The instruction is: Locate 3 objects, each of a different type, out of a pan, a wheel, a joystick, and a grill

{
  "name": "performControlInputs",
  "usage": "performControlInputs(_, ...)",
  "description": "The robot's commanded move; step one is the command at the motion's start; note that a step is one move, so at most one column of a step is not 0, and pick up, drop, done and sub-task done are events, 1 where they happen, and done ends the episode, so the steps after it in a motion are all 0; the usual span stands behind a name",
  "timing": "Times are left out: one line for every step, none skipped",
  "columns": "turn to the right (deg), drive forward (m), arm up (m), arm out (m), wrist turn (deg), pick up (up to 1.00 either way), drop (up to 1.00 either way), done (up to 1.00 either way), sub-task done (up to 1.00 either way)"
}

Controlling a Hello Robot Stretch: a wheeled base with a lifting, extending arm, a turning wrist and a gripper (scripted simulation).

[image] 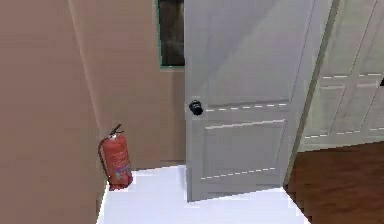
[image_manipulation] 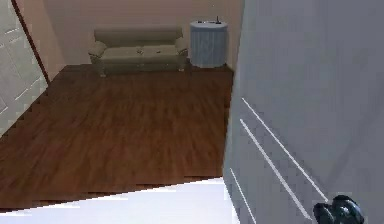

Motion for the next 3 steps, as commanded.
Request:
performControlInputs(45.0,0.0,0.0,0.0,0.0,0.0,0.0,0.0,0.0)
performControlInputs(39.0,0.0,0.0,0.0,0.0,0.0,0.0,0.0,0.0)
performControlInputs(0.0,1.0,0.0,0.0,0.0,0.0,0.0,0.0,0.0)
